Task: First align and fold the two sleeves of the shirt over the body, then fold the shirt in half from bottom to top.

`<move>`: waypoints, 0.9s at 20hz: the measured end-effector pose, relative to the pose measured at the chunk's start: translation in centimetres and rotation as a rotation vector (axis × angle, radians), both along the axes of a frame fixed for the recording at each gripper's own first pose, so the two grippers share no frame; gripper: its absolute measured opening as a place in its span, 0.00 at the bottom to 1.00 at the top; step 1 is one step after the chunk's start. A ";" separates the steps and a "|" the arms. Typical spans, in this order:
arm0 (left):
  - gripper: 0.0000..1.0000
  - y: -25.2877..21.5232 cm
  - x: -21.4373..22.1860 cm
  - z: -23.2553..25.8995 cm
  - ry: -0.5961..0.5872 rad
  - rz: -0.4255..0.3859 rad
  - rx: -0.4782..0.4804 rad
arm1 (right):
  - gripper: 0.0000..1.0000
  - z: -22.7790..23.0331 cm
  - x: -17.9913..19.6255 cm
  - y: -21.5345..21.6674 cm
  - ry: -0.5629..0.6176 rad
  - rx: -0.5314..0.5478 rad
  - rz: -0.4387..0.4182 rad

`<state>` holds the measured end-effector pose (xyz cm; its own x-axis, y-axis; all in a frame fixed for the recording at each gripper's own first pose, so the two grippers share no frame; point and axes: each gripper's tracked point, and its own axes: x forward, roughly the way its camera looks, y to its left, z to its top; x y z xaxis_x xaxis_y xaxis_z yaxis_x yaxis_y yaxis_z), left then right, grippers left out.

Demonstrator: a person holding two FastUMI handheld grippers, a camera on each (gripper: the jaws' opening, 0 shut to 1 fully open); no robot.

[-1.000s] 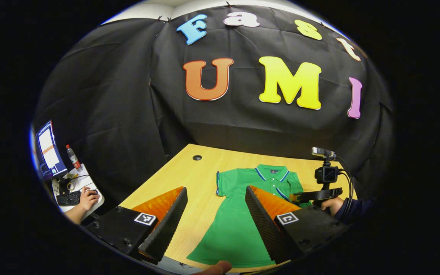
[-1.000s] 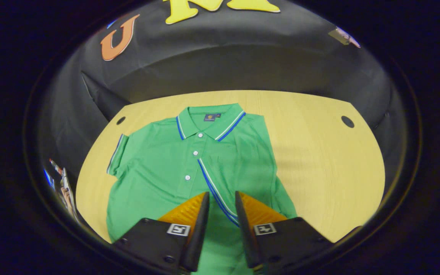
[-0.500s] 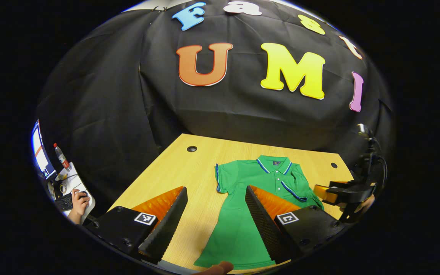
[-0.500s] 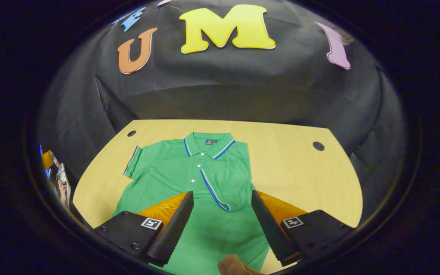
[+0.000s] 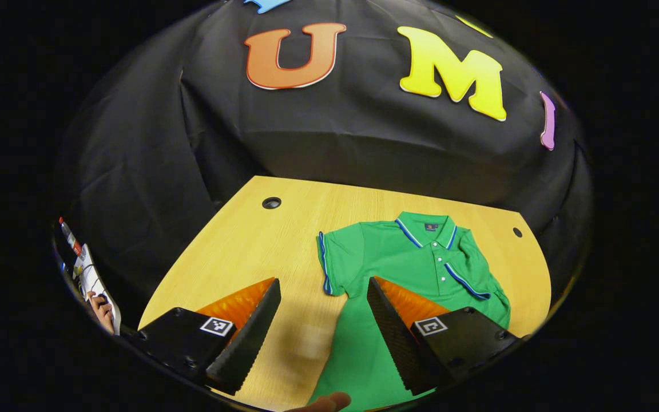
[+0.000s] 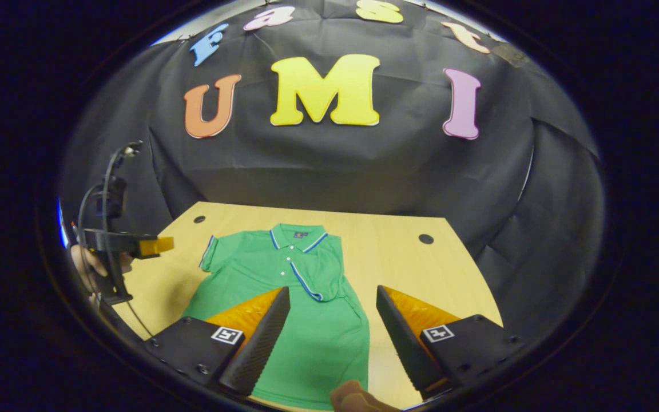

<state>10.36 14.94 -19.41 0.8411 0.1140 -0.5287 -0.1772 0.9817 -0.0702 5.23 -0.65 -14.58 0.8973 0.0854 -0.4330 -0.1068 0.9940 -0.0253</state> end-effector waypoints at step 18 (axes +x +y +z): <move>0.97 1.8 13.1 -11.0 0.196 0.014 -0.093 | 0.94 1.8 -5.0 3.7 0.055 -0.062 -0.002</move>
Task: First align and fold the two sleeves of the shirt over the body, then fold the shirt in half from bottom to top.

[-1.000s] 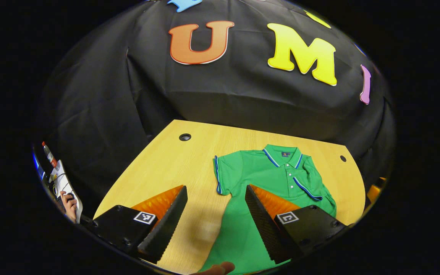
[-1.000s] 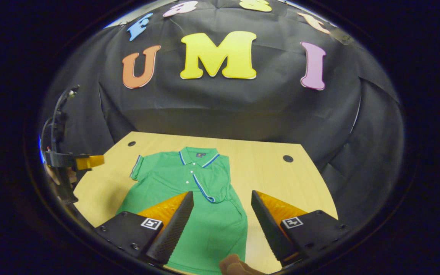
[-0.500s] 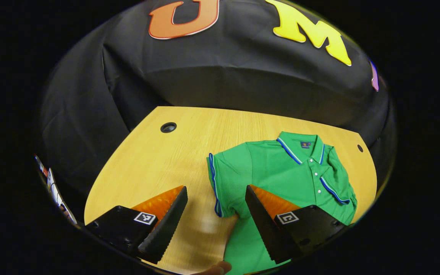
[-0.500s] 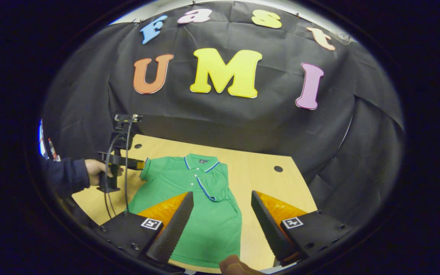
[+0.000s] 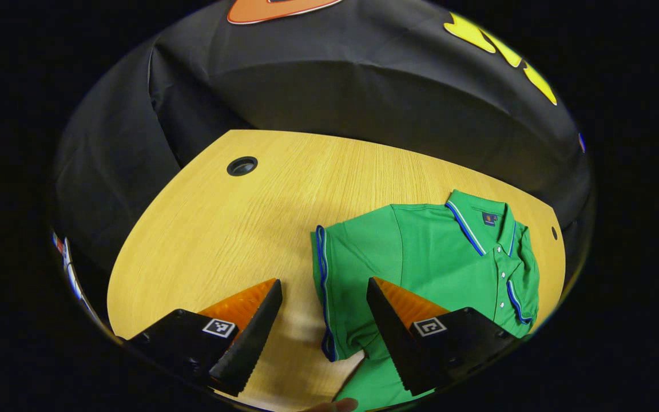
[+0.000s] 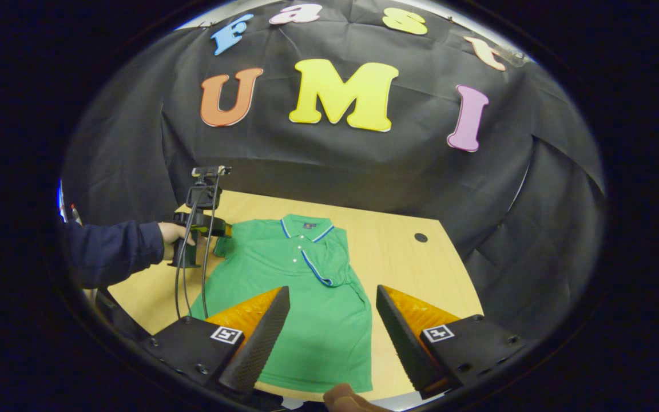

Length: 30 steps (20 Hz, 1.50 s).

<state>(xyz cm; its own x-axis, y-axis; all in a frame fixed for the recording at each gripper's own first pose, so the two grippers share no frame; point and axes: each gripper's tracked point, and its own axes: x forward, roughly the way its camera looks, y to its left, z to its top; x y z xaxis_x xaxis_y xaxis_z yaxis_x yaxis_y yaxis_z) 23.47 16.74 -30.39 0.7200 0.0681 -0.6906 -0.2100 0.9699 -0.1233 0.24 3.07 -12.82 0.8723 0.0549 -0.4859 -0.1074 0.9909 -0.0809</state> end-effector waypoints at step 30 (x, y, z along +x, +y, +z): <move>0.04 0.1 0.3 1.4 0.139 -0.094 0.125 | 0.98 2.4 2.6 -4.8 -0.111 0.085 -0.163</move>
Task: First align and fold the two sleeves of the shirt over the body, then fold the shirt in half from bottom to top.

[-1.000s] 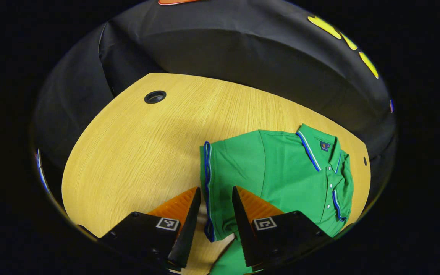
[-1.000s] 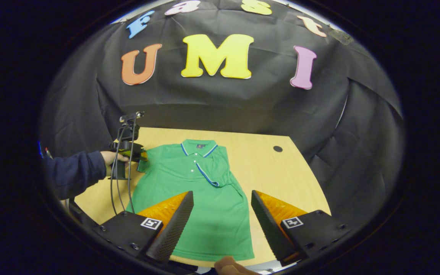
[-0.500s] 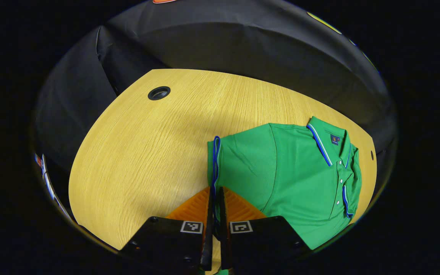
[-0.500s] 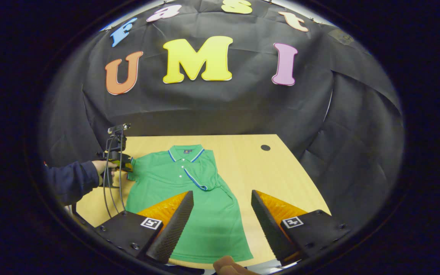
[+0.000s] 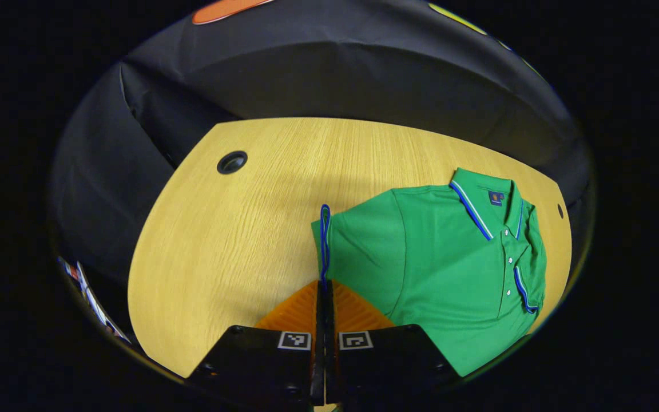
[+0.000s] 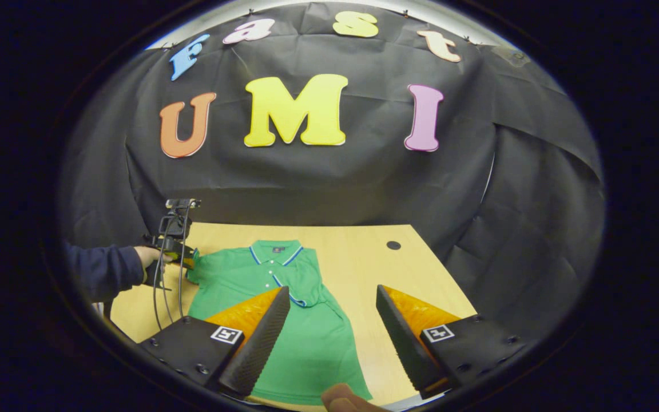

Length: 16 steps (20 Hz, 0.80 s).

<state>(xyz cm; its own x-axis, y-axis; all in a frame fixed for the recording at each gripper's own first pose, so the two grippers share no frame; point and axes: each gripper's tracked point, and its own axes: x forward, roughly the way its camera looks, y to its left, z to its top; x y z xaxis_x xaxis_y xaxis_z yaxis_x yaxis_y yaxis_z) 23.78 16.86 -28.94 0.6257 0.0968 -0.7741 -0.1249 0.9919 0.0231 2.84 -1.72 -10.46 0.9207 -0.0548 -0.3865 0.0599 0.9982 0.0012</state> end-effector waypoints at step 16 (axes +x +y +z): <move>0.04 -13.3 1.5 2.1 -0.006 -0.330 0.253 | 0.94 4.7 -0.9 -0.1 -0.186 -0.091 0.037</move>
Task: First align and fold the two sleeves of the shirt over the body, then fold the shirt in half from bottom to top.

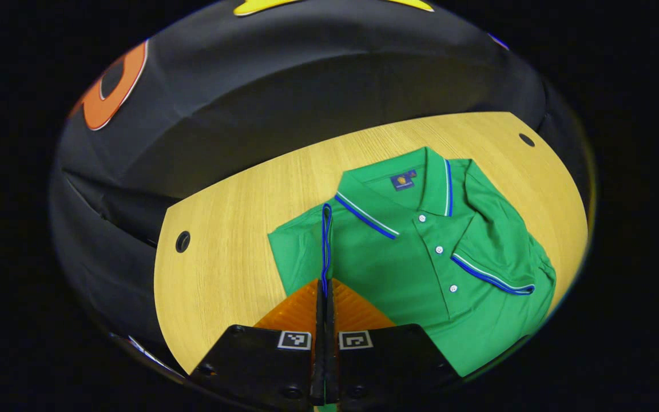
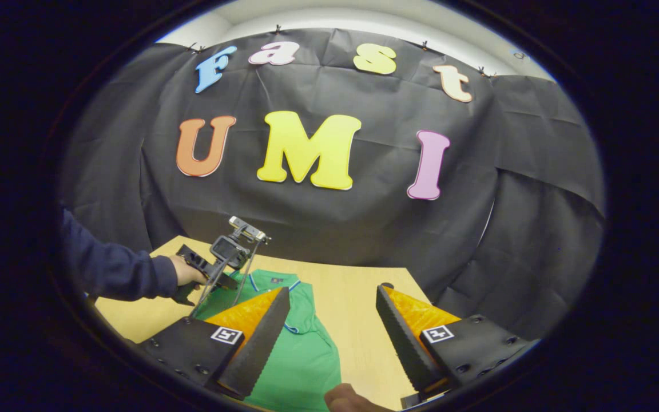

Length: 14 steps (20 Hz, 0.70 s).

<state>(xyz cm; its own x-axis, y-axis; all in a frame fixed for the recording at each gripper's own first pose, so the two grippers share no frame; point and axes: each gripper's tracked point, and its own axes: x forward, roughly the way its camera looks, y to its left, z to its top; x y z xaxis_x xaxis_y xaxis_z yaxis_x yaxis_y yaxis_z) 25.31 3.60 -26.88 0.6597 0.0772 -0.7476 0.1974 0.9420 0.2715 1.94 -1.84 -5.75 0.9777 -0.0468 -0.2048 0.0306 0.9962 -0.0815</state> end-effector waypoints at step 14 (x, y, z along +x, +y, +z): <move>0.62 -7.7 -3.2 -2.5 0.030 -0.157 -0.054 | 0.95 -2.2 0.6 -3.6 0.053 0.046 -0.062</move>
<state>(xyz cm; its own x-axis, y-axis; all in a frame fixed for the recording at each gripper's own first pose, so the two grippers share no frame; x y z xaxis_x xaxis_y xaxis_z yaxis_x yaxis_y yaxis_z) 22.12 -4.13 -29.39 0.6381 -0.0664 -0.7671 0.3508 0.9119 0.2129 2.55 -5.45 -7.99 0.9610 -0.0961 -0.2592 0.0891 0.9953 -0.0384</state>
